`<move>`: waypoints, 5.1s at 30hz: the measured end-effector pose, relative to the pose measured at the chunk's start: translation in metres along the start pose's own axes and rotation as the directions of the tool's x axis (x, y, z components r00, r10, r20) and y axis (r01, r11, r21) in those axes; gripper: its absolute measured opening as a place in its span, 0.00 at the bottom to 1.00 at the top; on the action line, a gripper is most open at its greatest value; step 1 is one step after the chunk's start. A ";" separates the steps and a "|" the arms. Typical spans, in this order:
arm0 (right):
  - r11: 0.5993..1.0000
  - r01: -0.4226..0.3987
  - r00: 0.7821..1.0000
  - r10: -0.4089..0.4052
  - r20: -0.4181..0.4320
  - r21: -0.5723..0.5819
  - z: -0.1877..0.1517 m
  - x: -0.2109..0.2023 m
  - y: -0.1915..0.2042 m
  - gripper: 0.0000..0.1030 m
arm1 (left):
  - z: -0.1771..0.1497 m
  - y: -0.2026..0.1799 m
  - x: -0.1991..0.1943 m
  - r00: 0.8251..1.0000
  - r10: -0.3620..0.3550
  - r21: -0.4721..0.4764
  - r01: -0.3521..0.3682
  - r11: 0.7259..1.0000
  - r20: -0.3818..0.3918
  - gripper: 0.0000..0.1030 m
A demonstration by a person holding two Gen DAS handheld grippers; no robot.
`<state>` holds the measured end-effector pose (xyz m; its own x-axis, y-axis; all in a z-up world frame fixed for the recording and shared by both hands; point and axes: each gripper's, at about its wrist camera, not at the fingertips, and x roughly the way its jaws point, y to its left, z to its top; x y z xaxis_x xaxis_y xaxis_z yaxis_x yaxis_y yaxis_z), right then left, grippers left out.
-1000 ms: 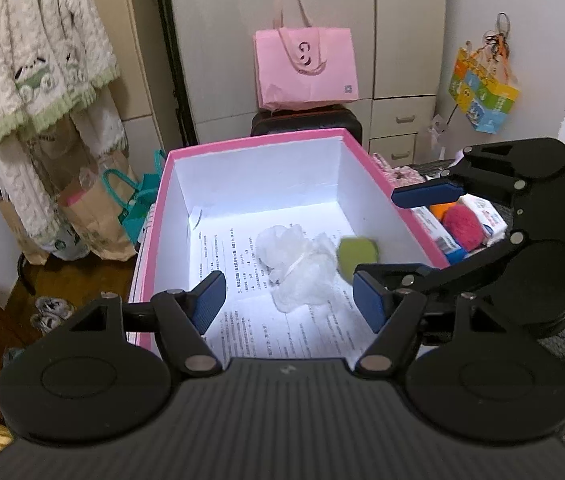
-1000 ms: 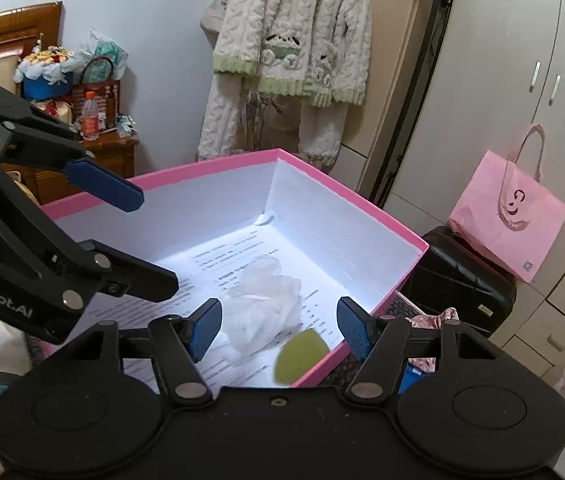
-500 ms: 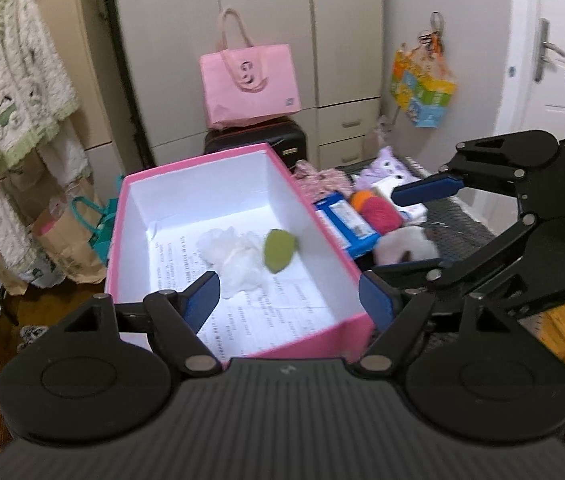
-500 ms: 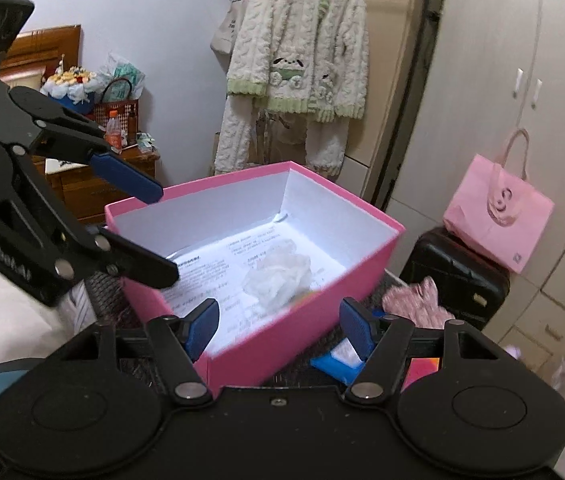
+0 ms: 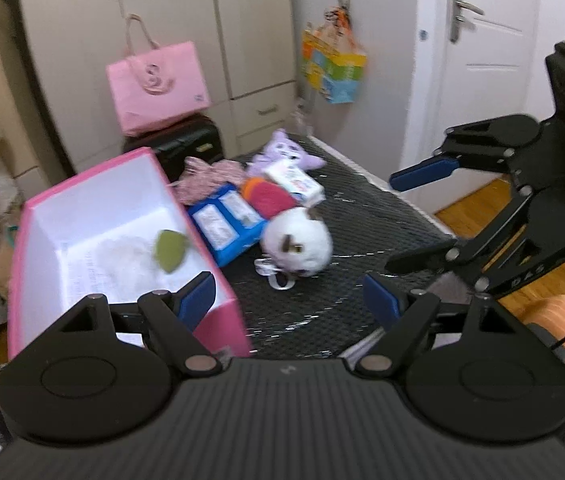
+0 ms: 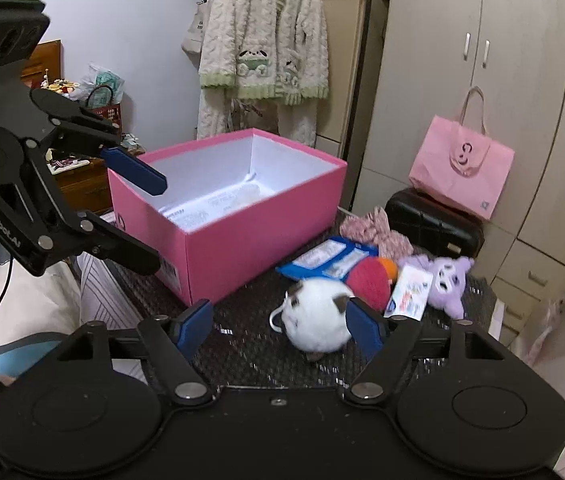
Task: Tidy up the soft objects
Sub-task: 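Withdraw both tools from the box toward the white plush dog, then grasp the white plush dog with the left gripper, then lower the plush dog into the pink box and open the left gripper, then withdraw the left tool from the box toward the pink heart pom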
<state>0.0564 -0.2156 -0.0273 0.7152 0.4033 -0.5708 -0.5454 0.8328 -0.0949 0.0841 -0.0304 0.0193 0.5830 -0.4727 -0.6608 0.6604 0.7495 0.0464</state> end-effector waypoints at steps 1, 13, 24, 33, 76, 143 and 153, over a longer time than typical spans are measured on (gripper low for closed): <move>1.000 -0.002 1.000 0.002 -0.002 0.003 -0.005 0.002 -0.001 0.77 | 0.001 -0.003 0.004 1.000 -0.017 0.003 0.017 1.000 -0.004 0.78; 0.995 -0.038 0.999 0.039 -0.014 0.094 -0.051 0.056 -0.031 0.80 | 0.020 -0.026 0.072 0.996 -0.077 -0.025 0.076 0.997 -0.054 0.78; 0.986 -0.005 1.000 0.004 0.006 0.167 -0.060 0.113 -0.051 0.82 | 0.038 -0.014 0.136 0.998 0.037 -0.121 -0.043 0.992 -0.050 0.77; 0.983 0.025 1.000 -0.026 0.002 0.180 -0.061 0.131 -0.048 0.83 | 0.024 -0.004 0.170 0.990 0.046 -0.192 -0.072 0.979 -0.136 0.77; 0.990 0.098 0.989 -0.109 0.103 0.101 -0.049 0.037 0.043 0.63 | -0.015 -0.046 0.059 0.998 0.061 -0.143 -0.061 0.988 -0.009 0.64; 0.989 -0.087 0.996 0.082 -0.042 -0.122 0.122 0.168 0.082 0.74 | -0.018 0.150 0.000 0.967 0.256 -0.395 -0.236 0.888 0.000 0.69; 0.989 -0.049 0.999 0.051 0.008 -0.138 0.111 0.107 0.081 0.76 | -0.014 0.106 -0.040 0.975 0.221 -0.305 -0.207 0.930 0.013 0.71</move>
<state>0.1377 -0.0626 -0.0054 0.6899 0.4479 -0.5687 -0.6350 0.7516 -0.1784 0.1240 0.0749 0.0399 0.7204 -0.3012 -0.6247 0.3491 0.9358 -0.0486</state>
